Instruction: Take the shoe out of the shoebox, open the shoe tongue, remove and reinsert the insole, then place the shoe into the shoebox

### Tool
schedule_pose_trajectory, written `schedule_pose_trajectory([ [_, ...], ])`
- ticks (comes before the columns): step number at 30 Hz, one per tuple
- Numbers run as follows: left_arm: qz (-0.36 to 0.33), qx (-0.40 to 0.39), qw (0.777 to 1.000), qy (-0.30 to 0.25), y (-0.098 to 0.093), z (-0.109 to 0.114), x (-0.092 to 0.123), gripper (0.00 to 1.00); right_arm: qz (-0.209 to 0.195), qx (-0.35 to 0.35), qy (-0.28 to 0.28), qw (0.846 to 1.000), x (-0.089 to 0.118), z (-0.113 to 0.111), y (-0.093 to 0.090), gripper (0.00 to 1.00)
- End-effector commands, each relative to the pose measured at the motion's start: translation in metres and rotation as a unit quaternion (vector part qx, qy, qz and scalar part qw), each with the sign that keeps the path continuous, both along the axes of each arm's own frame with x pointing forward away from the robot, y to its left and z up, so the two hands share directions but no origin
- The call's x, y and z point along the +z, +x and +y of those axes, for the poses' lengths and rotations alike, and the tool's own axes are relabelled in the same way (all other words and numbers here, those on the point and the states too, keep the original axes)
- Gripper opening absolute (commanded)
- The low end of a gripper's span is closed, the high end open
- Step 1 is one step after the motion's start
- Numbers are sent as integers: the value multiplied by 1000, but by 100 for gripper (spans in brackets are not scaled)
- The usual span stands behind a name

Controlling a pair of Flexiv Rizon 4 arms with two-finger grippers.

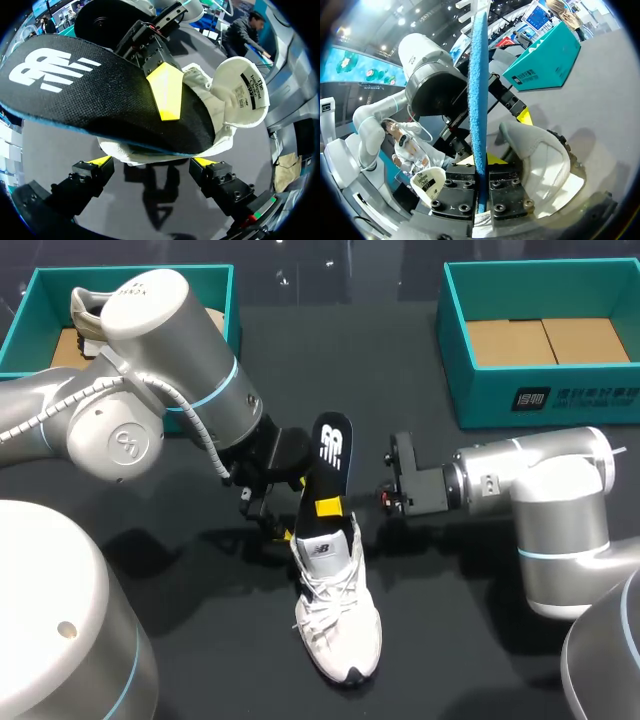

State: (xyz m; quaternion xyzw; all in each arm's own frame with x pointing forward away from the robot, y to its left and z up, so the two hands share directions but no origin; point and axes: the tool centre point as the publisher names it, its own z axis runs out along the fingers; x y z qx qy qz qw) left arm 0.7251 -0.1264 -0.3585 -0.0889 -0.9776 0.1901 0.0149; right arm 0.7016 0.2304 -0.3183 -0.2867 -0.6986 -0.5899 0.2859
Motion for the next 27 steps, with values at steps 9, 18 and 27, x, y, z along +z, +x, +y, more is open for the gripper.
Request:
schedule_pose_trajectory([
  [9,-1,0,1000,0,-1,-1,-1,100,6,-5,-2,1000,-6,8,-10,0],
  [18,-1,0,1000,0,-1,-1,-1,100,18,-8,-1,1000,-10,7,-16,0],
  [27,-1,0,1000,0,-1,-1,-1,100,33,-8,-3,999,-14,8,-19,0],
])
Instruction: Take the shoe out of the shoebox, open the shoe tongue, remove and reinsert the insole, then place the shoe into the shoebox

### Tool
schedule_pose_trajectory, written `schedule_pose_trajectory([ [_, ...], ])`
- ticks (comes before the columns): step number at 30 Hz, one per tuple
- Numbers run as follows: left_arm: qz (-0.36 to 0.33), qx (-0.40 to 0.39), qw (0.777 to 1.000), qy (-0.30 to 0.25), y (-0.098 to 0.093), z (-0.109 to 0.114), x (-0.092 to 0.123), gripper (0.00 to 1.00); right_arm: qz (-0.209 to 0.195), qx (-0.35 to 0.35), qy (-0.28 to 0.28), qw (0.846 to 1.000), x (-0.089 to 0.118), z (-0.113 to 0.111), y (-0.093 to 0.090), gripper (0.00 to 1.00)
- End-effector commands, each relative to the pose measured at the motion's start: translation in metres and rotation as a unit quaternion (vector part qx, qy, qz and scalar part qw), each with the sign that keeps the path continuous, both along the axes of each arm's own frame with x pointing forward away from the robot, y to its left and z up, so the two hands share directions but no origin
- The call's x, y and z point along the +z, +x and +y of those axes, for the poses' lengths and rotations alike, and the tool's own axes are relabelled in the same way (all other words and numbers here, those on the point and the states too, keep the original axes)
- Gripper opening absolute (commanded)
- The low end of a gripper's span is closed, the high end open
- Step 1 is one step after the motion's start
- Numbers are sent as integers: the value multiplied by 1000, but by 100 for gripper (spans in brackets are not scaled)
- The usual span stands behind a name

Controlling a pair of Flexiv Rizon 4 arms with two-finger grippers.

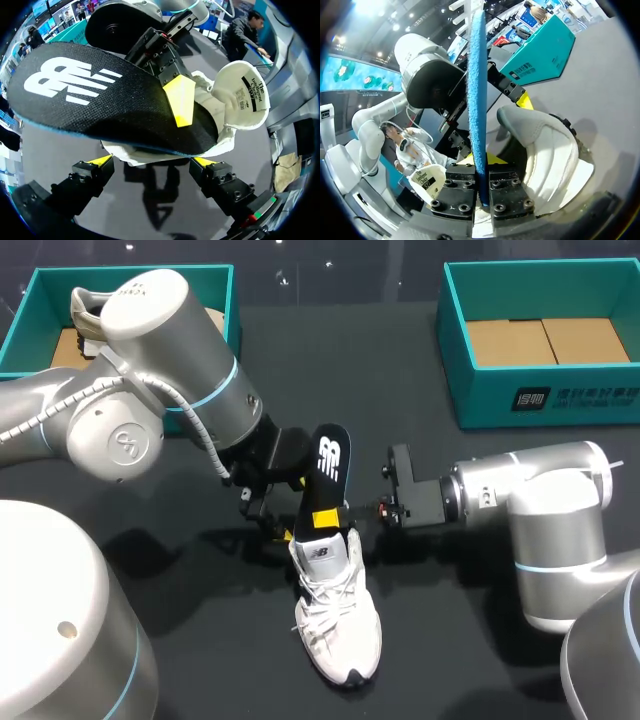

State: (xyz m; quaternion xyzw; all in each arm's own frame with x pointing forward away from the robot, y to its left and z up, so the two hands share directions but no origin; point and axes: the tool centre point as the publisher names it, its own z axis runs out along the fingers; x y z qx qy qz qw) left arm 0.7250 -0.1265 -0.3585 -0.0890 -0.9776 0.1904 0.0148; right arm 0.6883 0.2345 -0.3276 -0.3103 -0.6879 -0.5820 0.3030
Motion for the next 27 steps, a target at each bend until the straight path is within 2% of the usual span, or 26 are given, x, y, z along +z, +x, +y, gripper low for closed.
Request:
schedule_pose_trajectory([
  [1,-1,0,1000,1,0,-1,-1,100,2,-2,-2,1000,-5,3,-6,0],
  [4,-1,0,1000,1,0,-1,-1,100,3,-3,-2,1000,-3,2,-5,0],
  [6,-1,0,1000,1,0,-1,-1,100,0,-3,-5,1000,0,1,-3,35],
  [7,-1,0,1000,1,0,-1,-1,100,-2,-2,-6,1000,2,1,-1,41],
  [13,-1,0,1000,1,0,-1,-1,100,-18,4,-17,1000,12,-2,9,39],
  [18,-1,0,1000,1,0,-1,-1,100,-27,12,-30,999,23,-4,17,33],
  [27,-1,0,1000,1,0,-1,-1,100,-25,12,-45,999,32,-14,27,31],
])
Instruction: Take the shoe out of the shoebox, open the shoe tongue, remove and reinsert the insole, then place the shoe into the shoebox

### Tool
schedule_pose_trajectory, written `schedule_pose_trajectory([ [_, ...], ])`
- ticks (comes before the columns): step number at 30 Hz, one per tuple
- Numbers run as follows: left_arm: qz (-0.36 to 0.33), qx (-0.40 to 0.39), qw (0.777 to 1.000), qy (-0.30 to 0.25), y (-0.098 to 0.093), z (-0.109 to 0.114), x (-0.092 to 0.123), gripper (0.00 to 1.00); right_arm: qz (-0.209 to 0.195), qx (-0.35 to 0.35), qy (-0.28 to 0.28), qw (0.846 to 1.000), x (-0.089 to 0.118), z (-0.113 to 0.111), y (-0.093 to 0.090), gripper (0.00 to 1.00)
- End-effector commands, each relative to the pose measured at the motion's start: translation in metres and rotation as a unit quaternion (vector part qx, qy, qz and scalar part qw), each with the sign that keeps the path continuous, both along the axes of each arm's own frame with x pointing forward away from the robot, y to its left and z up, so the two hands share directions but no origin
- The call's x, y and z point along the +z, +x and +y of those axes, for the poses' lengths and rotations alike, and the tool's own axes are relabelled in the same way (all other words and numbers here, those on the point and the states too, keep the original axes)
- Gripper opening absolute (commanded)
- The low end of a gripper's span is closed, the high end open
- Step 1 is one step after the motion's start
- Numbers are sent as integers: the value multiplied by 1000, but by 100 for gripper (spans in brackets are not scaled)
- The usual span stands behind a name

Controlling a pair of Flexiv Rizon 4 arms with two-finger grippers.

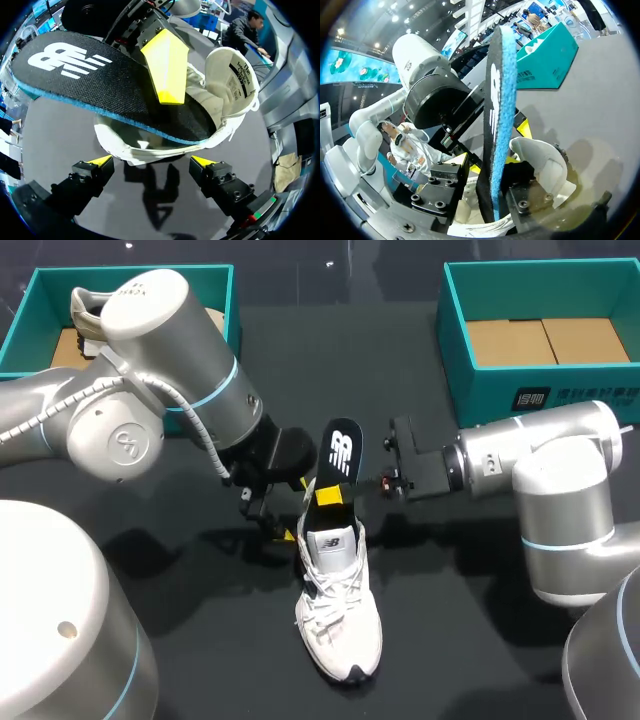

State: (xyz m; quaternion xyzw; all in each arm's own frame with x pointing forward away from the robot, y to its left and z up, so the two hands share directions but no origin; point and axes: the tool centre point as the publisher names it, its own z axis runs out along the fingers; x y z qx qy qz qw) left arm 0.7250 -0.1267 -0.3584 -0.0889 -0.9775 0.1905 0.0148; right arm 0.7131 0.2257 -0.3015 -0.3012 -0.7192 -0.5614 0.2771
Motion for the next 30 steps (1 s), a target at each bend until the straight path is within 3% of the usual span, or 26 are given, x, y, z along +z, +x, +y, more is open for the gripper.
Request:
schedule_pose_trajectory([
  [1,-1,0,1000,1,0,0,-1,100,1,5,-8,1000,6,-6,4,31],
  [6,-1,0,1000,1,0,0,-1,100,3,10,-6,1000,5,-8,11,27],
  [10,-1,0,1000,1,0,0,-1,100,5,13,-5,1000,3,-7,14,0],
  [19,-1,0,1000,1,0,0,-1,100,22,12,-3,1000,-10,-6,10,0],
  [30,-1,0,1000,1,0,0,-1,100,40,6,1,999,-29,0,-8,0],
])
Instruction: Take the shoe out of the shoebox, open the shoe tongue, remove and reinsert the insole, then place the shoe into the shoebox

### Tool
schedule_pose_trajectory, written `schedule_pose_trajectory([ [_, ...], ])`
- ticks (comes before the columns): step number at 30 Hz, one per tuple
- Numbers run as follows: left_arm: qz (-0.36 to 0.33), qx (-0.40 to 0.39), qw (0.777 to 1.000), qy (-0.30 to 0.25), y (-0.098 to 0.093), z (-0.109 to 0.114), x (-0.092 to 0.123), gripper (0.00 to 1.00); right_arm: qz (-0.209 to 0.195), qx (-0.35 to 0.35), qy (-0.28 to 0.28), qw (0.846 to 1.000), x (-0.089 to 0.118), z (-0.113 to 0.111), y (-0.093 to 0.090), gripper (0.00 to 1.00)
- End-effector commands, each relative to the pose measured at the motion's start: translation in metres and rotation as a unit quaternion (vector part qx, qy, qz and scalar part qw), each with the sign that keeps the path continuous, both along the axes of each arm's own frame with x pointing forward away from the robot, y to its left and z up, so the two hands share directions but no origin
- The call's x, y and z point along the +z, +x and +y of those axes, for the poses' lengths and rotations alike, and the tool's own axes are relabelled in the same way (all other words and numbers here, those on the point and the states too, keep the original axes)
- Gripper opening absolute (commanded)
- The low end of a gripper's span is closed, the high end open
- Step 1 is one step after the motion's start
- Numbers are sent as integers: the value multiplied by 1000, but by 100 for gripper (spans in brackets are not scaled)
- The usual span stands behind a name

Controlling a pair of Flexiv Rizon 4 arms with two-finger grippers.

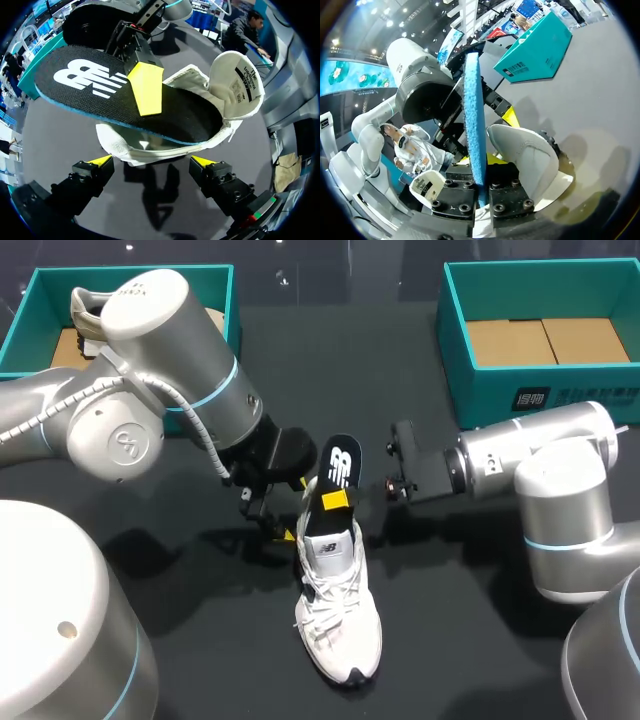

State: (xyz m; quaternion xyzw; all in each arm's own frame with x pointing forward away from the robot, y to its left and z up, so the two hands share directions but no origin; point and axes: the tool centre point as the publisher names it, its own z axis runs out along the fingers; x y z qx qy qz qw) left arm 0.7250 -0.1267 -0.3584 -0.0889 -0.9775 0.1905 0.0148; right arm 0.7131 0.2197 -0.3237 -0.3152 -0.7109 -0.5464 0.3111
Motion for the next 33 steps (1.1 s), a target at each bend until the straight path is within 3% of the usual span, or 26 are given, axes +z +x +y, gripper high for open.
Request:
schedule_pose_trajectory([
  [1,-1,0,1000,1,0,0,-1,100,3,-6,-1,1000,-8,7,-9,0],
  [15,-1,0,1000,1,0,0,-1,100,36,2,-15,999,-18,14,-29,0],
  [24,-1,0,1000,1,0,0,-1,100,74,18,-44,996,-25,14,-29,0],
  [28,-1,0,1000,1,0,0,-1,100,71,15,-47,996,-23,13,-28,0],
  [29,-1,0,1000,1,0,0,-1,100,67,13,-48,996,-21,13,-27,13],
  [30,-1,0,1000,1,0,0,-1,100,60,9,-48,997,-18,12,-26,36],
  [33,-1,0,1000,1,0,0,-1,100,38,4,-46,998,-11,10,-24,44],
])
